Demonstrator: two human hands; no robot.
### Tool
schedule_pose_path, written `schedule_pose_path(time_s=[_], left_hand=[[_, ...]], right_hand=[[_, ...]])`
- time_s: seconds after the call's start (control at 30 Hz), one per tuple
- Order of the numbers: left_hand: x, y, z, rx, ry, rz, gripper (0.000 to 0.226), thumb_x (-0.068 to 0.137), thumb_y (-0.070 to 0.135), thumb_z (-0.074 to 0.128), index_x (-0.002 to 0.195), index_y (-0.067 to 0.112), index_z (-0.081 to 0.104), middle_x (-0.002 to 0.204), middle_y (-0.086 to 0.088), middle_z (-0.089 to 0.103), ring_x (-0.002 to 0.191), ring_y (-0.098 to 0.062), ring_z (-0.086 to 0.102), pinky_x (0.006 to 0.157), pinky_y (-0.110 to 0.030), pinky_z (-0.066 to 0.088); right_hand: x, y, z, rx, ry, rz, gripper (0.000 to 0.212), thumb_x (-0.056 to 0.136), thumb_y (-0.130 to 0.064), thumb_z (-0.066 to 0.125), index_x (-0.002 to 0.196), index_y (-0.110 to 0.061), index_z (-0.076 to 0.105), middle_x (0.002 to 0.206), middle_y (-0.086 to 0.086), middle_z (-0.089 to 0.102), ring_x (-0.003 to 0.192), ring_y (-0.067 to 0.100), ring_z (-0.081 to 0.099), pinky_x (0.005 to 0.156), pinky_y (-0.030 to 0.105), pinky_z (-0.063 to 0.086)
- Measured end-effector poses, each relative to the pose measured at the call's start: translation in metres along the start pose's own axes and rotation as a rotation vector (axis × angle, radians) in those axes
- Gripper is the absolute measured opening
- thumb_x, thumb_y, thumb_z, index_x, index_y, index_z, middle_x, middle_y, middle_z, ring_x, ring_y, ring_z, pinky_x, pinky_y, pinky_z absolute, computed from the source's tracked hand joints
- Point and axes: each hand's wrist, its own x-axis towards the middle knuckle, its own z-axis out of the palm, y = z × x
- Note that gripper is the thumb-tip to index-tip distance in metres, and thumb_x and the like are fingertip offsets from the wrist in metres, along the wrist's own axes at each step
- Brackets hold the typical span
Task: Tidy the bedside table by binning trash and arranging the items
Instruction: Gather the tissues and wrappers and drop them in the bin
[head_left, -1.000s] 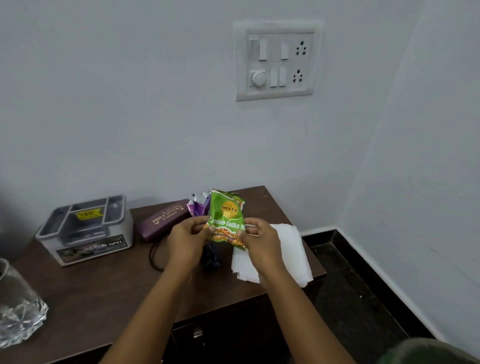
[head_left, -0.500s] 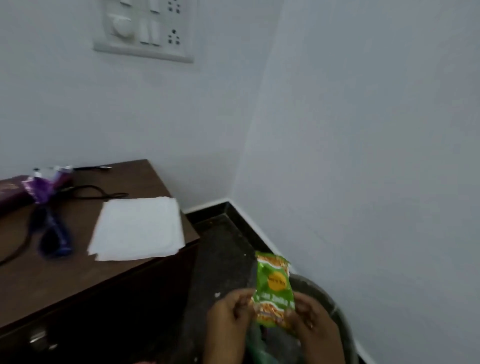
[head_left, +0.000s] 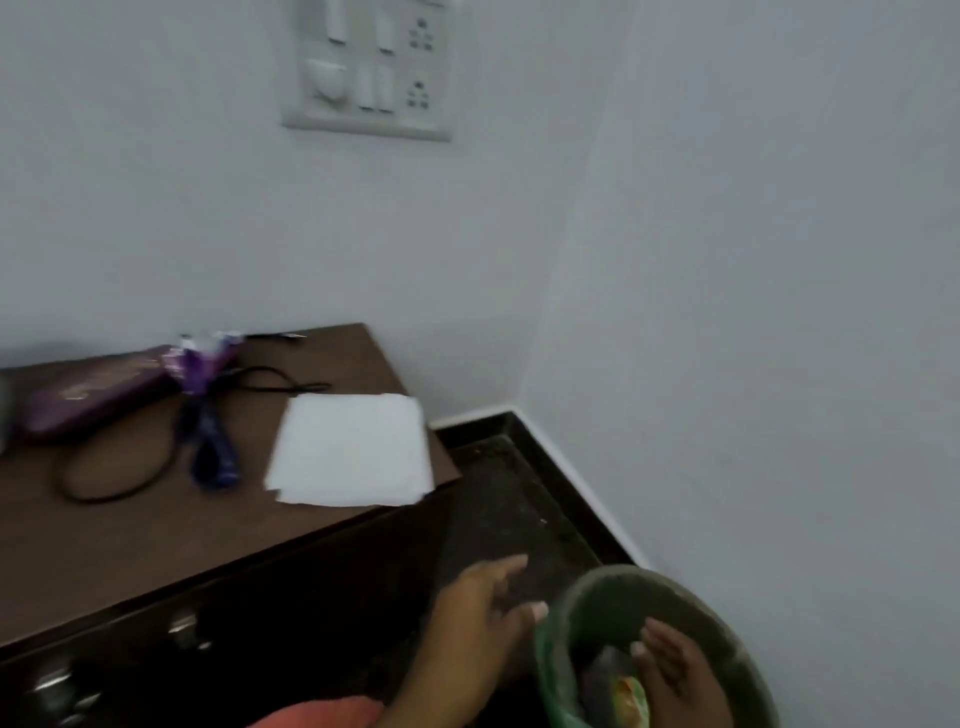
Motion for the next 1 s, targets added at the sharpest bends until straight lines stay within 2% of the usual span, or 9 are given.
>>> schedule_pose_path(time_s=[0.13, 0.37, 0.43, 0.5, 0.6, 0.73, 0.83, 0.93, 1.0], left_hand=[[-0.001, 0.025, -0.112, -0.175, 0.410, 0.110, 0.029, 0.079, 0.005, 0.070, 0.105, 0.018, 0.066, 0.102, 0.010, 0.068, 0.087, 0.013, 0.062, 0.075, -0.004, 0.046], [0.062, 0.003, -0.278, -0.258, 0.849, 0.009, 0.023, 0.083, 0.000, 0.055, 0.103, 0.012, 0.055, 0.105, -0.005, 0.065, 0.097, -0.020, 0.062, 0.089, -0.031, 0.051], [0.080, 0.001, -0.301, -0.308, 0.823, -0.086, 0.023, 0.088, 0.001, 0.050, 0.107, 0.014, 0.048, 0.100, -0.006, 0.061, 0.089, -0.020, 0.060, 0.069, -0.021, 0.053], [0.094, 0.001, -0.313, -0.253, 0.751, -0.172, 0.029, 0.090, 0.004, 0.048, 0.118, 0.011, 0.044, 0.103, -0.010, 0.058, 0.084, -0.018, 0.056, 0.054, -0.016, 0.045], [0.118, -0.010, -0.320, -0.175, 0.679, -0.179, 0.031, 0.090, 0.001, 0.045, 0.118, 0.012, 0.051, 0.102, -0.011, 0.061, 0.086, -0.019, 0.058, 0.066, -0.021, 0.048], [0.139, -0.027, -0.320, -0.199, 0.642, -0.198, 0.035, 0.089, -0.001, 0.041, 0.116, 0.006, 0.061, 0.113, -0.019, 0.065, 0.103, -0.033, 0.061, 0.095, -0.044, 0.048], [0.130, -0.020, -0.315, -0.313, 0.615, -0.138, 0.035, 0.086, -0.004, 0.041, 0.103, 0.009, 0.068, 0.101, -0.021, 0.070, 0.096, -0.037, 0.065, 0.091, -0.049, 0.052], [0.111, -0.003, -0.303, -0.342, 0.598, -0.024, 0.030, 0.088, -0.006, 0.045, 0.099, 0.008, 0.069, 0.097, -0.021, 0.071, 0.095, -0.040, 0.066, 0.087, -0.053, 0.053], [0.093, 0.009, -0.286, -0.263, 0.522, 0.067, 0.029, 0.093, 0.003, 0.045, 0.107, 0.016, 0.067, 0.103, -0.008, 0.073, 0.099, -0.026, 0.068, 0.089, -0.045, 0.053]], right_hand=[[-0.002, -0.084, 0.089, 0.151, -0.196, -0.158, 0.027, 0.077, 0.013, 0.065, 0.097, -0.005, 0.062, 0.069, -0.022, 0.071, 0.064, -0.019, 0.060, 0.065, -0.005, 0.042], [-0.007, -0.222, 0.268, 0.118, -0.722, -0.367, 0.036, 0.084, -0.013, 0.067, 0.118, -0.019, 0.058, 0.116, -0.004, 0.061, 0.101, 0.011, 0.061, 0.079, 0.013, 0.045], [0.001, -0.247, 0.313, 0.027, -0.793, -0.390, 0.048, 0.084, -0.017, 0.067, 0.129, -0.017, 0.050, 0.129, 0.001, 0.054, 0.117, 0.019, 0.054, 0.095, 0.030, 0.045], [0.011, -0.264, 0.348, -0.034, -0.848, -0.383, 0.061, 0.087, -0.021, 0.063, 0.141, -0.016, 0.036, 0.142, 0.007, 0.042, 0.127, 0.023, 0.044, 0.104, 0.033, 0.038], [0.029, -0.264, 0.391, -0.089, -0.913, -0.291, 0.054, 0.094, -0.023, 0.050, 0.144, -0.015, 0.032, 0.146, 0.010, 0.037, 0.129, 0.025, 0.041, 0.101, 0.029, 0.034], [0.039, -0.249, 0.418, -0.181, -0.801, -0.348, 0.026, 0.091, -0.010, 0.048, 0.111, -0.002, 0.061, 0.119, 0.015, 0.062, 0.104, 0.027, 0.057, 0.082, 0.028, 0.042], [0.039, -0.246, 0.410, -0.092, -0.741, -0.344, 0.025, 0.087, -0.002, 0.051, 0.105, -0.006, 0.067, 0.111, 0.011, 0.066, 0.089, 0.018, 0.056, 0.068, 0.020, 0.042], [0.033, -0.254, 0.380, 0.077, -0.661, -0.343, 0.030, 0.087, -0.004, 0.051, 0.111, -0.013, 0.067, 0.115, 0.005, 0.066, 0.096, 0.015, 0.058, 0.080, 0.022, 0.044], [0.024, -0.252, 0.349, 0.145, -0.658, -0.353, 0.032, 0.088, -0.006, 0.052, 0.115, -0.019, 0.065, 0.112, -0.002, 0.066, 0.099, 0.011, 0.061, 0.083, 0.022, 0.049]])
